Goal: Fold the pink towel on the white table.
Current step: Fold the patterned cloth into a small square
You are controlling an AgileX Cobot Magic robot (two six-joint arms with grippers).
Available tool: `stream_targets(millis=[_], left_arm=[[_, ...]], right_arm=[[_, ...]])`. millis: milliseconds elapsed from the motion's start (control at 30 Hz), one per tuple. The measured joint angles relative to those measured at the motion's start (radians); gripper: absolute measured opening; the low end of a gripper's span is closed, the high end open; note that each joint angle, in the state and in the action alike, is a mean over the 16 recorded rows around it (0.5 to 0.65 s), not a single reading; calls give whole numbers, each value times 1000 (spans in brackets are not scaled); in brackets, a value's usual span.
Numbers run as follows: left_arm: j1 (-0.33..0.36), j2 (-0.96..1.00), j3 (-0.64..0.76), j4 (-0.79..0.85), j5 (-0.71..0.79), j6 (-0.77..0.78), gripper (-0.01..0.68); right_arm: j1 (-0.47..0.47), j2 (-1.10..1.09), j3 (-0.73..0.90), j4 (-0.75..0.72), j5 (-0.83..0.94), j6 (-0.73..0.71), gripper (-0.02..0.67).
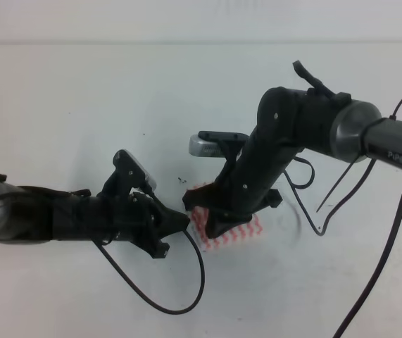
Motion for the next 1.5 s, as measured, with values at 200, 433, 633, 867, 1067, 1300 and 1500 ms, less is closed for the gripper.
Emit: stream_targets(millis=[200,433,633,867,1067,1300,1500], left_arm=[[0,0,-1,-5,-3,0,-3],[0,0,-1,-5,-5,0,-3],[0,0,-1,5,-6,0,-3],[0,-1,-1,0,-10,1,-3],[0,-2,-1,0,-10,1,-3],[0,-17,-1,11,-12,1,-3],[0,-52,-1,23,-27,-2,-3]], right_arm=[[0,18,0,2,21,-6,-13],[0,28,-11,4,35,-13,-13],[0,24,-41,-5,27,-16,-15],[-1,33,-74,-20,-23,-14,-16],[-2,57,-83,-27,-66,-13,-17],[-2,71,-100,-27,-58,-13,-18],[-2,70,-136,-28,-48,-12,-18]])
